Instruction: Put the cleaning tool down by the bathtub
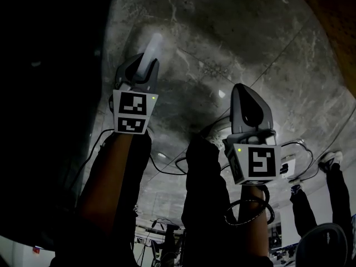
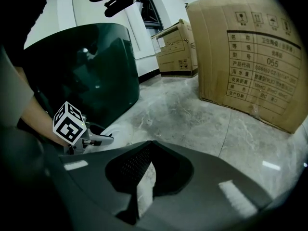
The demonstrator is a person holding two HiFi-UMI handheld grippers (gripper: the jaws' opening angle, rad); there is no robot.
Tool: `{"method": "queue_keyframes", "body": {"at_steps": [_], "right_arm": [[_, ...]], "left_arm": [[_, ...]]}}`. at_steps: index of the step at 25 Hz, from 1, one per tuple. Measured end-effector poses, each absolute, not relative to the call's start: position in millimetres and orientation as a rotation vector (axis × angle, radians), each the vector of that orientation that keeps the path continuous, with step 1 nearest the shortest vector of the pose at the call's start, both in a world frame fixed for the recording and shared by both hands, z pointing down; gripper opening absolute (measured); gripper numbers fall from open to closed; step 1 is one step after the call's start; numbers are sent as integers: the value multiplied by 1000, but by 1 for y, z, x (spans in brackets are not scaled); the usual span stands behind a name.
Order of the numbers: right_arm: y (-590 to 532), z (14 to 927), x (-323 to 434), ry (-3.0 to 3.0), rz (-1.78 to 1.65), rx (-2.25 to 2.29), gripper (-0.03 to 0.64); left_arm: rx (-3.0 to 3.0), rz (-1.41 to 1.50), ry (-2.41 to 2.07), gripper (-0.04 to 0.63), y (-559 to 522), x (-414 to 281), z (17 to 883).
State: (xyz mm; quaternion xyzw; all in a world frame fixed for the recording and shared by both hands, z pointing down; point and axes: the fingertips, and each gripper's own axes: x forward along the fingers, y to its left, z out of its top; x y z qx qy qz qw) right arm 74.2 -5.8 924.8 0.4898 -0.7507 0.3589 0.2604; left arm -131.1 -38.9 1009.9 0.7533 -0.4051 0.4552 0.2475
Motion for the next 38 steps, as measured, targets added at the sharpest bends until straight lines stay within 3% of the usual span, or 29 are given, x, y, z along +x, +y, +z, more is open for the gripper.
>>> {"method": "queue_keyframes", "body": {"at_steps": [7, 21, 33, 38], "right_arm": [[-9, 915, 80, -2031, 961, 1330, 23], [-27, 846, 71, -2071, 930, 1385, 23], [-39, 774, 55, -2115, 877, 1423, 23], [-34, 746, 50, -2115, 871, 1427, 23]], "left_arm": [[2050, 1238, -1131, 150, -41, -134, 999], [2136, 1223, -1115, 156, -53, -116, 923], [2172, 1164, -1159, 84, -59, -111, 847], [2189, 1167, -1163, 21, -57, -110, 815]]}}
